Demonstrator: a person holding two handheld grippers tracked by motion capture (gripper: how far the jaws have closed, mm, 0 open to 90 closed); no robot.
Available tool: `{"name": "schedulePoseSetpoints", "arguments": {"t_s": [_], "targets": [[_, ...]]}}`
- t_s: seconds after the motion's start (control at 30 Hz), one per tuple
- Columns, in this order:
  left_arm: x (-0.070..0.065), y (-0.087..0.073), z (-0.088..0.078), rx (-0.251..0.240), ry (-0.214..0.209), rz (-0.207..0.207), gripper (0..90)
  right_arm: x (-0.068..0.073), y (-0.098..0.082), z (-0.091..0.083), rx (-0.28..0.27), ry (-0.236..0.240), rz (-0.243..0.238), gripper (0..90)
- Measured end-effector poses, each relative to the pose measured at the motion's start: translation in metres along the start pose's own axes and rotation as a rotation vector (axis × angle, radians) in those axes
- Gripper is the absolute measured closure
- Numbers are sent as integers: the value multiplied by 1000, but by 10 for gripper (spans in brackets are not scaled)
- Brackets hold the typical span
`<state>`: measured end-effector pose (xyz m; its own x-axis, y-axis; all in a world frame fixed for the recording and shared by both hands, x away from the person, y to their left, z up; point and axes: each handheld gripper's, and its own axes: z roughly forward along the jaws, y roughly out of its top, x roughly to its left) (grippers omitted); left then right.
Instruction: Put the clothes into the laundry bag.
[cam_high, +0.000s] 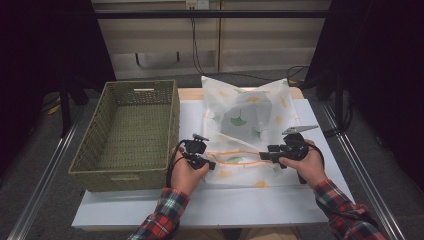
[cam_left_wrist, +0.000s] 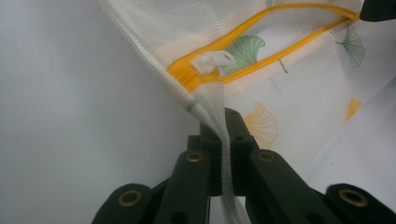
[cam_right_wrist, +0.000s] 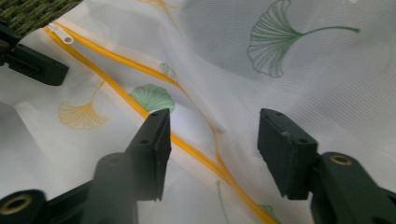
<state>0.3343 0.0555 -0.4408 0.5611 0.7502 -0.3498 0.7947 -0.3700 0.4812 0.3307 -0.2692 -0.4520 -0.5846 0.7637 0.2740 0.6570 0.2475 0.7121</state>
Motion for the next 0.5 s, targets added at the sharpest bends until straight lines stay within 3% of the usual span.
{"name": "schedulePoseSetpoints", "arguments": {"t_s": [0.17,0.5], "targets": [[0,-1,0,-4,0,-8,890,8,7,3,-26,22,-4,286],[0,-1,-1,-8,3,-16,890,23,13,13,-4,43,-34,207]]}}
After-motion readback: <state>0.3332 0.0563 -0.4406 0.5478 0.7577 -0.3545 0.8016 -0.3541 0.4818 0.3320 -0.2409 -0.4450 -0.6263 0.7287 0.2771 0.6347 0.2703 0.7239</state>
